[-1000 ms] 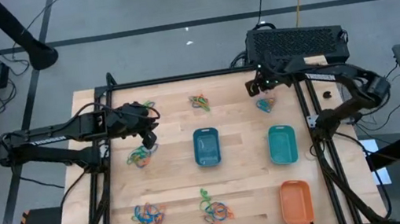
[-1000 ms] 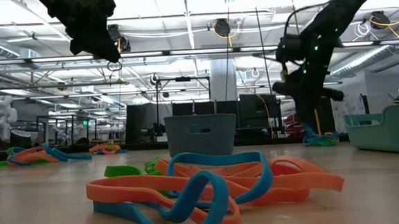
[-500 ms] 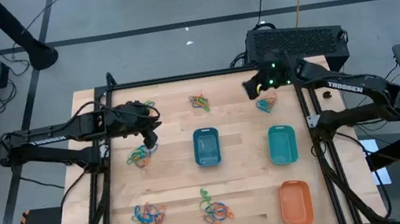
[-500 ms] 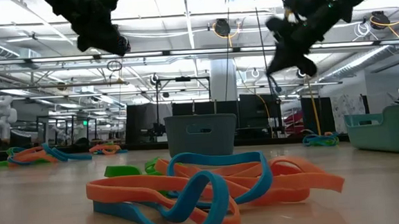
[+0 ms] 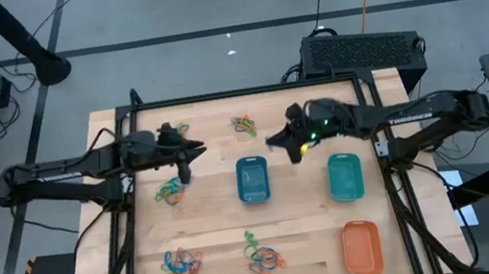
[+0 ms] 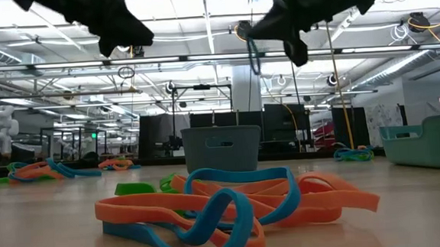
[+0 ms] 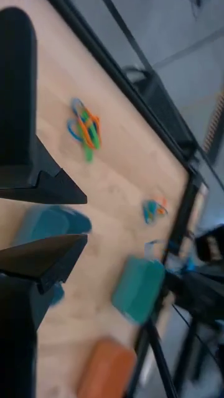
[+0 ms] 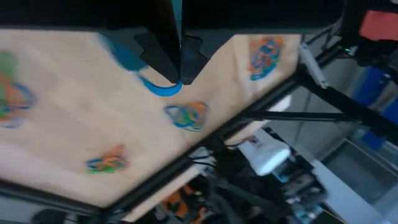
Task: Sort rubber bands into baskets
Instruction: Put the blue rubberband into the blue bin
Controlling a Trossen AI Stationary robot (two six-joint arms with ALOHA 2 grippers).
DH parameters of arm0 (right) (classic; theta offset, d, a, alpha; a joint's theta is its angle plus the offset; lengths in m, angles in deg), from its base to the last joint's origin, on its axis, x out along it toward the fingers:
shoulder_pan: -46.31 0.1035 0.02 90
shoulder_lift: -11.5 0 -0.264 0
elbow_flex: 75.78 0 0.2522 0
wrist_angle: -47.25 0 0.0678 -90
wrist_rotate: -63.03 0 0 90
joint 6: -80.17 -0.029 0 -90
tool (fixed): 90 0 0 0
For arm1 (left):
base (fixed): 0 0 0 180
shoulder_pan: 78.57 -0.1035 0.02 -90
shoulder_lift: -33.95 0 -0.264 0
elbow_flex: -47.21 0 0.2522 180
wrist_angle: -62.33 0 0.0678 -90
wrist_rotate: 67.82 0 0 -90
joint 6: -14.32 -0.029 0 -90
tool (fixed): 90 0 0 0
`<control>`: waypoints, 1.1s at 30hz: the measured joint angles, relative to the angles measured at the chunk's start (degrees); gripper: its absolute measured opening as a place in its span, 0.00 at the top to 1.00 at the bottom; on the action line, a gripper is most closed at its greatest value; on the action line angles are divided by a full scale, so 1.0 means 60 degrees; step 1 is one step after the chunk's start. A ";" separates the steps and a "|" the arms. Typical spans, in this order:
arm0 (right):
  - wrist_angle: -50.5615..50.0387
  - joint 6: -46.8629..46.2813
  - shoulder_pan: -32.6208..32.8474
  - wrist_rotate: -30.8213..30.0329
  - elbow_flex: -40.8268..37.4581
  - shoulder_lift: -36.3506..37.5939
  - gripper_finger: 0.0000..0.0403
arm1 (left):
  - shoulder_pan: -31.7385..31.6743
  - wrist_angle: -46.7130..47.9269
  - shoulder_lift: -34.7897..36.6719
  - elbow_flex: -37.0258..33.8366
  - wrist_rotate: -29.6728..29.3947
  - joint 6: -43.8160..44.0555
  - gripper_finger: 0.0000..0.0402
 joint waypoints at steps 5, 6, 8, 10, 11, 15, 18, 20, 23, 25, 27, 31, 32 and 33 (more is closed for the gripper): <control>0.1119 -0.0612 0.1062 -0.0853 0.0000 -0.1048 1.00 | 0.0000 -0.2049 0.0713 -0.1434 0.0614 0.0378 0.76; 0.1382 -0.0778 0.1198 -0.0921 0.0000 -0.1285 1.00 | 0.0000 -0.2360 0.0749 -0.1629 0.0748 0.0487 0.76; 0.1829 -0.1176 0.1369 -0.0937 0.0000 -0.1744 1.00 | 0.0000 -0.2783 0.0718 -0.1915 0.1005 0.0696 0.76; 0.2037 -0.1502 0.1511 -0.0996 0.0104 -0.2218 1.00 | 0.0000 -0.2947 0.0615 -0.1969 0.1317 0.0774 0.76; 0.2011 -0.1583 0.1579 -0.1052 0.0244 -0.2466 1.00 | 0.0003 -0.2986 0.0561 -0.1975 0.1446 0.0771 0.76; 0.1653 -0.1676 0.1821 -0.1081 0.1127 -0.3423 1.00 | 0.0000 -0.3059 0.0391 -0.1979 0.1777 0.0762 0.76; 0.0122 -0.1622 0.1856 -0.1094 0.1972 -0.3915 1.00 | 0.0000 -0.3051 0.0309 -0.1979 0.1947 0.0761 0.76; -0.1055 -0.1518 0.1809 -0.1124 0.2486 -0.4146 1.00 | 0.0000 -0.3035 0.0309 -0.1982 0.2159 0.0761 0.76; -0.2373 -0.1094 0.1745 -0.1145 0.3163 -0.4418 1.00 | 0.0009 -0.3007 0.0273 -0.1981 0.2326 0.0730 0.76; -0.3074 -0.0749 0.1710 -0.1149 0.3489 -0.4557 0.98 | 0.0008 -0.3022 0.0276 -0.1982 0.2359 0.0697 0.76; -0.3427 -0.0517 0.1669 -0.1147 0.3794 -0.4732 0.94 | 0.0007 -0.3026 0.0276 -0.1982 0.2414 0.0694 0.76; -0.3989 -0.0219 0.1566 -0.1142 0.4091 -0.4842 0.85 | 0.0011 -0.3025 0.0276 -0.1982 0.2654 0.0700 0.76; -0.3978 -0.0171 0.1534 -0.1145 0.4091 -0.4843 0.82 | 0.0011 -0.3020 0.0276 -0.1982 0.2672 0.0734 0.76; -0.3996 -0.0107 0.1499 -0.1142 0.4091 -0.4844 0.79 | 0.0007 -0.3025 0.0276 -0.1982 0.2672 0.0749 0.76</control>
